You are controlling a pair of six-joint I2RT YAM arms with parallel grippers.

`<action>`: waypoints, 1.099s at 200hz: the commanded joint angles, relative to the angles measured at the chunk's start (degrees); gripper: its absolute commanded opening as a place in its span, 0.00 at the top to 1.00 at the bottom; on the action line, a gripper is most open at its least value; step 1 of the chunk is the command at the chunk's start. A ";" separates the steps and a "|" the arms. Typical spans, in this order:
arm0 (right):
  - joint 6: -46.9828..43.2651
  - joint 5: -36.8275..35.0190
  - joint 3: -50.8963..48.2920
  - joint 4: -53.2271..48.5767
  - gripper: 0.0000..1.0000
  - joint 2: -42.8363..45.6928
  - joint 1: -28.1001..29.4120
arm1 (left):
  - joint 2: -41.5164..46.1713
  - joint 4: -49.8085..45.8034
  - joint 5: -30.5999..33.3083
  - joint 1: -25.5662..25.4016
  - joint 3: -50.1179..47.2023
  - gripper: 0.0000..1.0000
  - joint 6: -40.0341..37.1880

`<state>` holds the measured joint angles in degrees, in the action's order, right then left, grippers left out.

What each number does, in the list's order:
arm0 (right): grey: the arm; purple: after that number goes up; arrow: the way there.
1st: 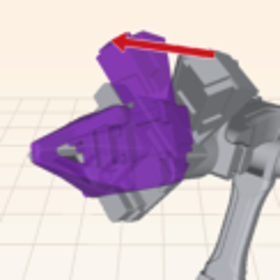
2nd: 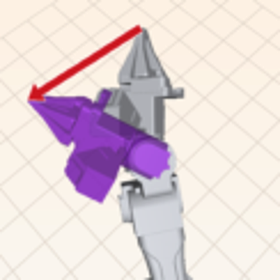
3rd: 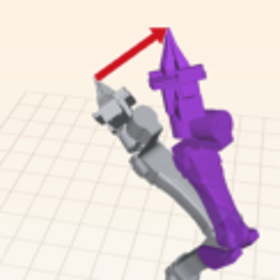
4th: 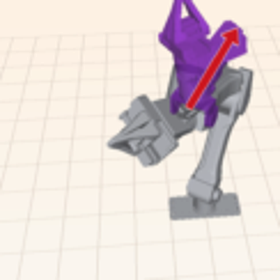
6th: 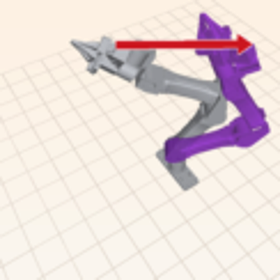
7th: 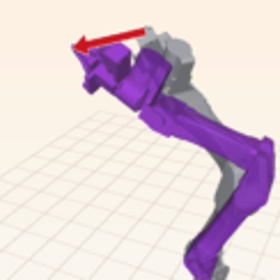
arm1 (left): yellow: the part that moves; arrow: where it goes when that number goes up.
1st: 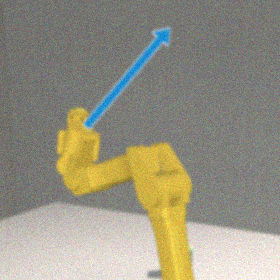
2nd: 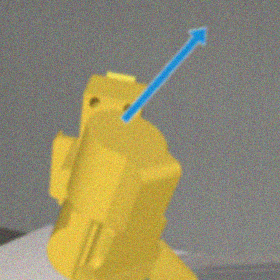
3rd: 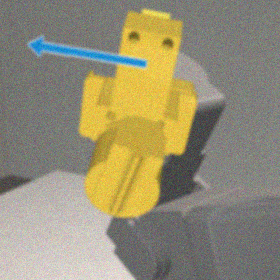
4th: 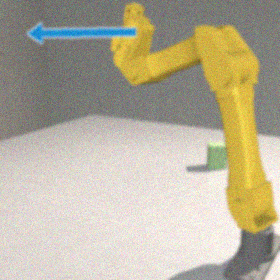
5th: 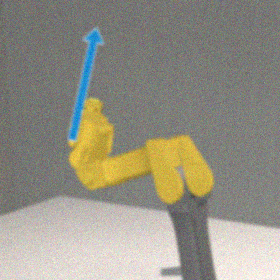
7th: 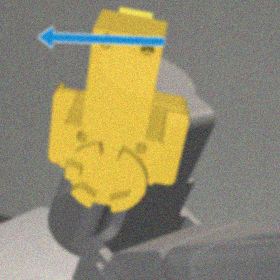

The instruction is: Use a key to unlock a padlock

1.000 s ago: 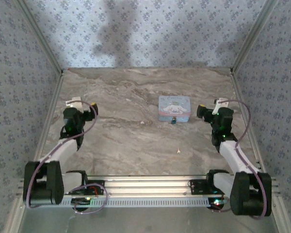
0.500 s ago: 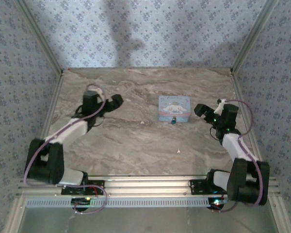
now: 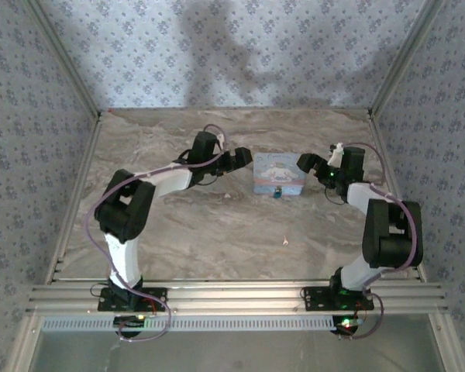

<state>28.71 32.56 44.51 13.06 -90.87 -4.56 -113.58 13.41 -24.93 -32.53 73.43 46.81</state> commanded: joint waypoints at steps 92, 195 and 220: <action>-1.99 4.66 1.93 -1.82 0.07 -4.40 5.18 | -12.24 -4.62 -8.51 -3.86 14.29 0.09 1.45; -1.79 0.36 0.99 -4.19 0.11 0.53 17.95 | -0.13 -6.19 -4.95 -1.24 -0.77 0.10 -1.09; 0.04 -0.26 1.15 -2.49 0.11 -0.20 23.07 | 4.26 -6.03 -4.27 0.56 -6.75 0.10 -1.48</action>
<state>27.27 29.34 44.84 8.12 -92.16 13.41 -114.04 8.03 -25.91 -31.86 71.11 45.95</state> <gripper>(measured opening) 0.888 0.900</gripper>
